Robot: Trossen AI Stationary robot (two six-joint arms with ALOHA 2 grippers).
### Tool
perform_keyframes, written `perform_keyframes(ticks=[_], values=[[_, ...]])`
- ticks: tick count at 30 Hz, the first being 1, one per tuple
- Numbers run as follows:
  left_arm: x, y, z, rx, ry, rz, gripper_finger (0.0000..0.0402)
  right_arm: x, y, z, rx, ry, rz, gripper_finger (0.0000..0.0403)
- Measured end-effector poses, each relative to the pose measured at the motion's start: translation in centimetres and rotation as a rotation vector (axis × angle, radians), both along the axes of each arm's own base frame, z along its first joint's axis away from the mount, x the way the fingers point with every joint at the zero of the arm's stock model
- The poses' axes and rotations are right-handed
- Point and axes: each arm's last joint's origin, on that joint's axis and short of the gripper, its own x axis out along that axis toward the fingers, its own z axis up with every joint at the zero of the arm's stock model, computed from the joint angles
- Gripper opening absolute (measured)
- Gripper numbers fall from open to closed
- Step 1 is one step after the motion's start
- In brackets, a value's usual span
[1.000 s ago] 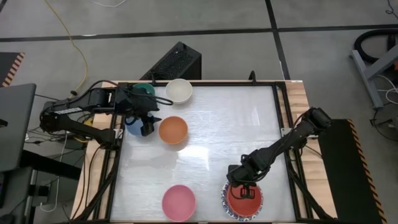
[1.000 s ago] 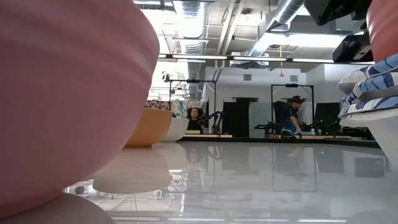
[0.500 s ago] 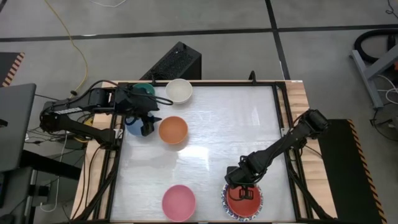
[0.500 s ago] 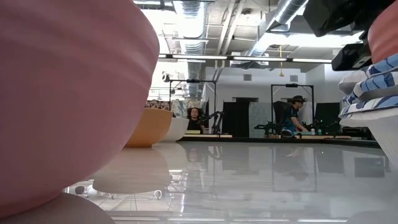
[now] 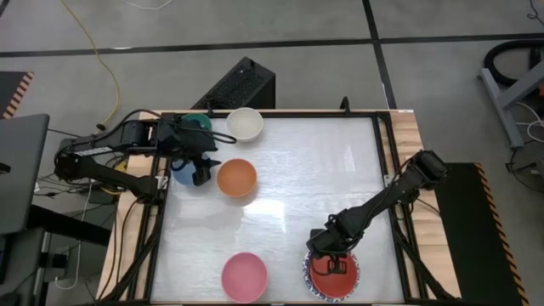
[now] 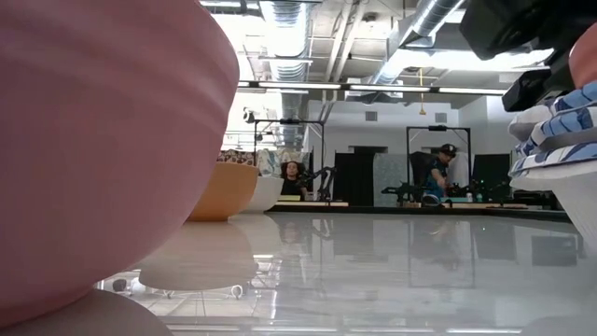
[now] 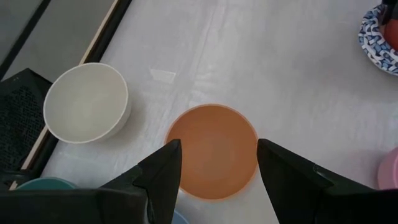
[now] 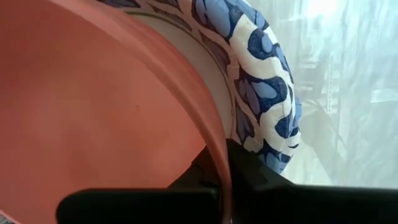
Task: Nest bowls inside each other
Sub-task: Stack the orange bowl on top of the other white paper bowl, then stack the green bowl on top of the other orange bowl
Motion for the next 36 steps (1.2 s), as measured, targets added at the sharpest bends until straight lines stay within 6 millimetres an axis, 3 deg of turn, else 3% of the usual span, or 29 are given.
perform_keyframes(ticks=[26,36], values=[[0.0,0.0,0.0,0.006,0.002,-0.004,0.0199,0.7,0.1,1.3,0.022,-0.056,0.037,0.0120],[0.0,0.0,0.0,0.010,0.003,-0.006,0.0199,0.2,-0.2,1.2,-0.008,0.004,0.009,0.0180]])
